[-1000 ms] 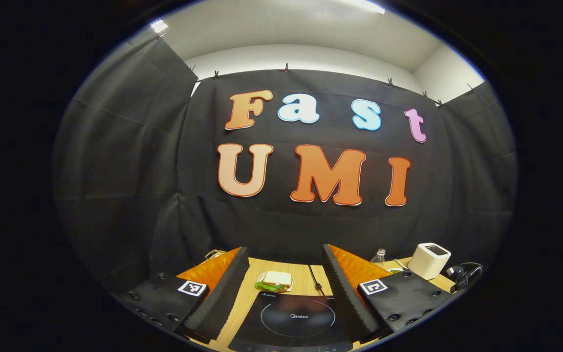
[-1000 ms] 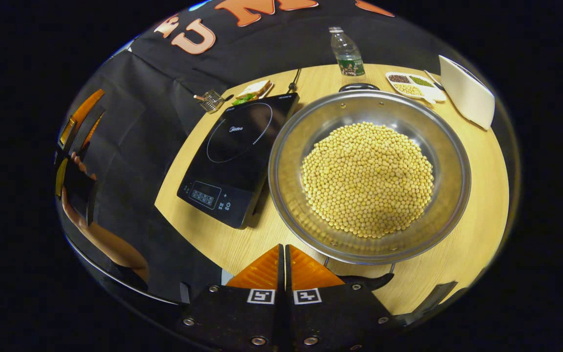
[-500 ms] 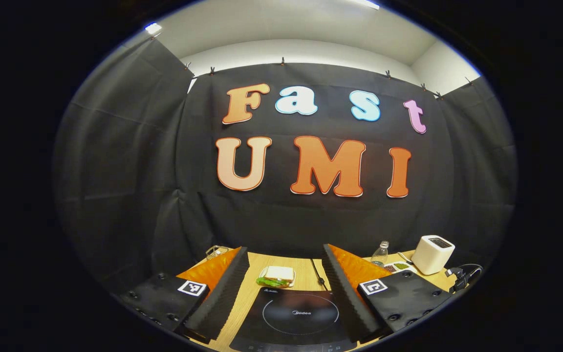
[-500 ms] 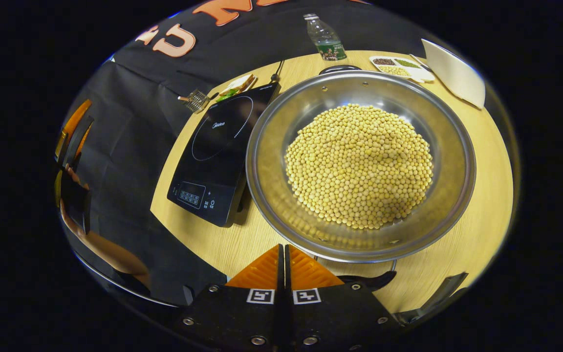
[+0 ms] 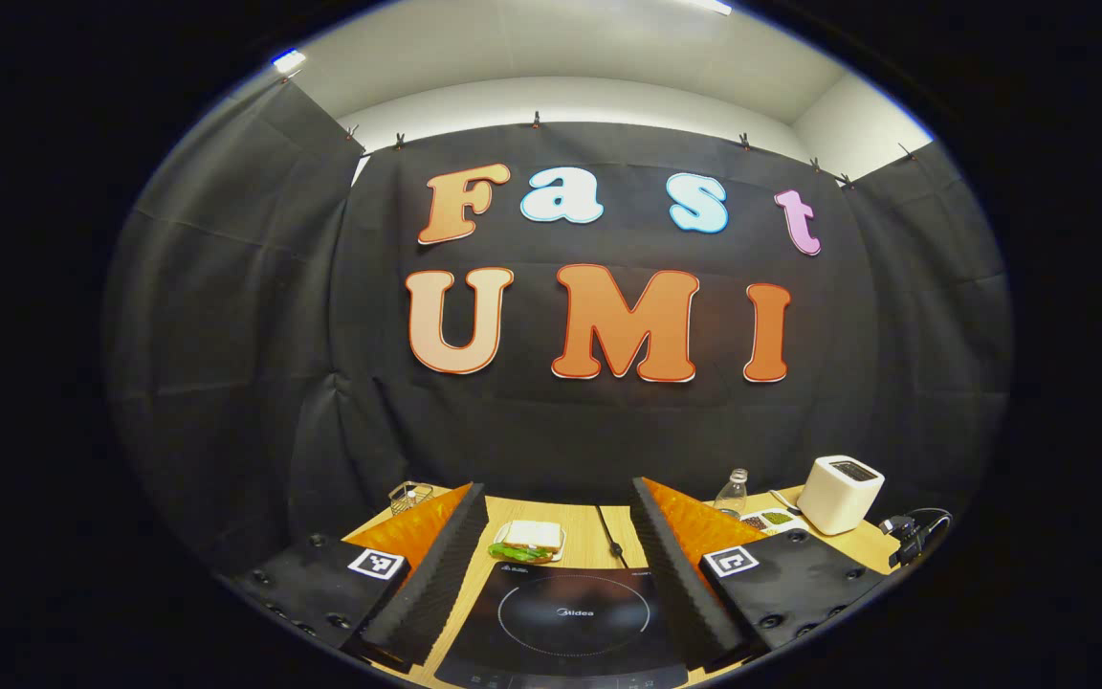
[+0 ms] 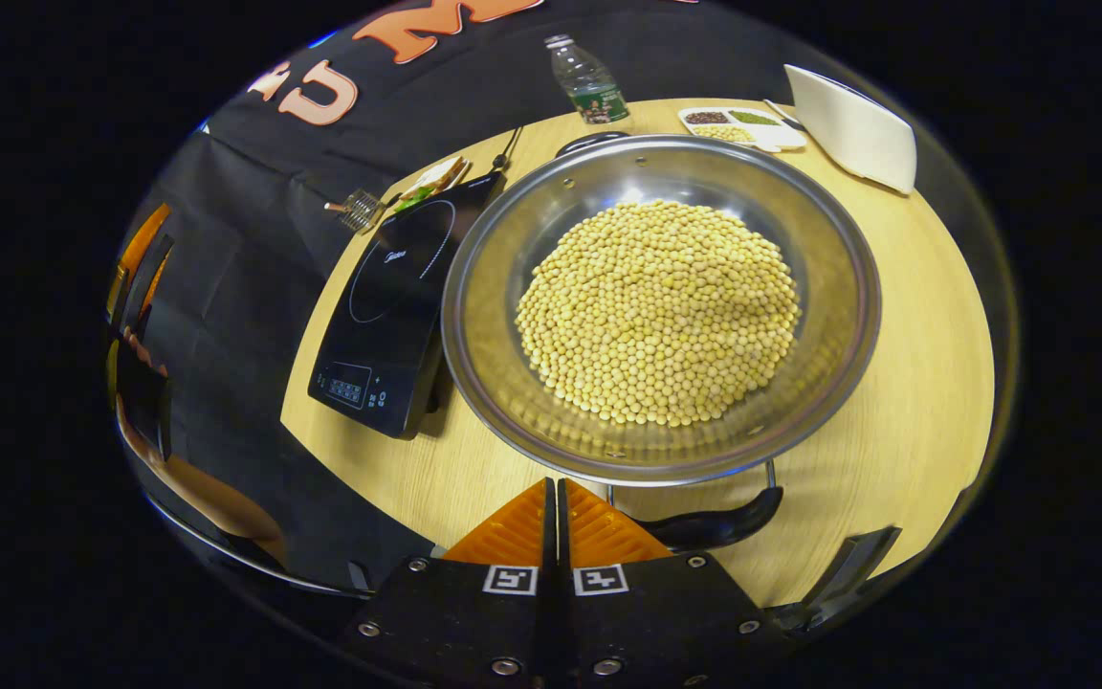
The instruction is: First push the handle of the pot to place it horizontally, then grasp the pot with both hands and set it on the induction cooktop.
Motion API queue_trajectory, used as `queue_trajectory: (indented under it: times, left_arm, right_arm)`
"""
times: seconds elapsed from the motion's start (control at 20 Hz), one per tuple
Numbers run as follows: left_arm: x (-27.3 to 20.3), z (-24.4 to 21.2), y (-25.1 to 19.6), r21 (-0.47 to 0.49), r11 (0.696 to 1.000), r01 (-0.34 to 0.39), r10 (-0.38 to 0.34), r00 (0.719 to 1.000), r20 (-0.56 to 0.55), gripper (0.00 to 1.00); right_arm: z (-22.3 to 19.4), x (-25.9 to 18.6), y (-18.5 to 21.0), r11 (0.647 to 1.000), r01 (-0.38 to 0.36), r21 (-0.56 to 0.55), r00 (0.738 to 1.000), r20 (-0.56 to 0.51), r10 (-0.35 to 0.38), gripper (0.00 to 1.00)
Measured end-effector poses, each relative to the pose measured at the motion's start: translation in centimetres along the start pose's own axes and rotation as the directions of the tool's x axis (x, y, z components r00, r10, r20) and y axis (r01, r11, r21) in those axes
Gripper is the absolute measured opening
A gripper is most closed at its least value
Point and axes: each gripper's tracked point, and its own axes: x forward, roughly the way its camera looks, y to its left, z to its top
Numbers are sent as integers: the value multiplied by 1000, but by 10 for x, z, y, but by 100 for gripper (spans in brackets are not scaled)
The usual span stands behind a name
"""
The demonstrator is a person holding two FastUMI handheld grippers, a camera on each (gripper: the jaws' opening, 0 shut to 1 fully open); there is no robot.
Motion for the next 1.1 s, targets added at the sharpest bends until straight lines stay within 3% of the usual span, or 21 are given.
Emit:
queue_trajectory:
  times: [1.1]
  left_arm:
    - [39,-17,-45,-18,998,63,-64,997,-42,98]
  right_arm:
    - [43,-30,-106,973,177,151,980,62,-188,0]
